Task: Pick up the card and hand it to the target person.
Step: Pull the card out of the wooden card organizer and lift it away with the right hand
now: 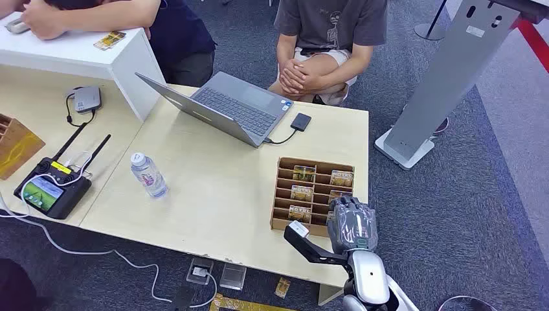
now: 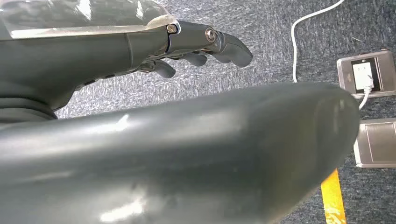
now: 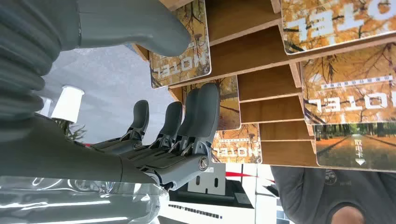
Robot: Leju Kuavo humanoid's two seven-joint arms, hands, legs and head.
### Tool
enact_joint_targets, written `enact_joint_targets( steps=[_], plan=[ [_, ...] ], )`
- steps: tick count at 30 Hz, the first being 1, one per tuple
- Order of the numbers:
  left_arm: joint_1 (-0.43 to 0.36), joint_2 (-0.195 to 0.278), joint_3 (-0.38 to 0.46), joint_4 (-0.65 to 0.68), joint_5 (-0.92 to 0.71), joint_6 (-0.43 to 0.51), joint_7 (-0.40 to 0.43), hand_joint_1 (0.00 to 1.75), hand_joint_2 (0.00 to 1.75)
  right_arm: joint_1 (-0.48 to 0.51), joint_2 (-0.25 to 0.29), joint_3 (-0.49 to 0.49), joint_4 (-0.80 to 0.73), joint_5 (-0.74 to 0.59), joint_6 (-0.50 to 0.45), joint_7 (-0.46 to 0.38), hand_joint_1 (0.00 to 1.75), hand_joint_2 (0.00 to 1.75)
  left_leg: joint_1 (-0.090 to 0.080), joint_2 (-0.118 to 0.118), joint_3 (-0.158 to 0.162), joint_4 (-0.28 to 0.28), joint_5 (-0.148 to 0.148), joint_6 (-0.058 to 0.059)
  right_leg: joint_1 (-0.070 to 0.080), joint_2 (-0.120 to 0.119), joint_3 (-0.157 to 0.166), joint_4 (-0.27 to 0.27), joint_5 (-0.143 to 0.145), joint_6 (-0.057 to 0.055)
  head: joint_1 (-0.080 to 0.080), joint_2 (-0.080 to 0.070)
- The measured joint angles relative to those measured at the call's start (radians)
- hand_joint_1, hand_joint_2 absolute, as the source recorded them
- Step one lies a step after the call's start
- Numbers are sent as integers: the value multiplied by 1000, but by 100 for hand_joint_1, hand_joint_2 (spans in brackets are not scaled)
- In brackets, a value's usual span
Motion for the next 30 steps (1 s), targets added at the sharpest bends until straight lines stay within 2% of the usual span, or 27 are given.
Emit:
enact_joint_targets(
  steps=[23,26,30],
  plan=[
    [0,-3,0,0,-20,-8,8,0,0,5,1,-40,45,17,-9,26,92,175,0,0,0,0,0,0,0,0,0,0,0,0,0,0],
    [0,-3,0,0,-21,-9,8,0,0,8,1,-47,45,19,-9,30,97,175,0,0,0,0,0,0,0,0,0,0,0,0,0,0],
    [0,-3,0,1,-27,-10,8,0,0,15,1,-55,42,23,-9,32,113,175,0,0,0,0,0,0,0,0,0,0,0,0,0,0]
  ],
)
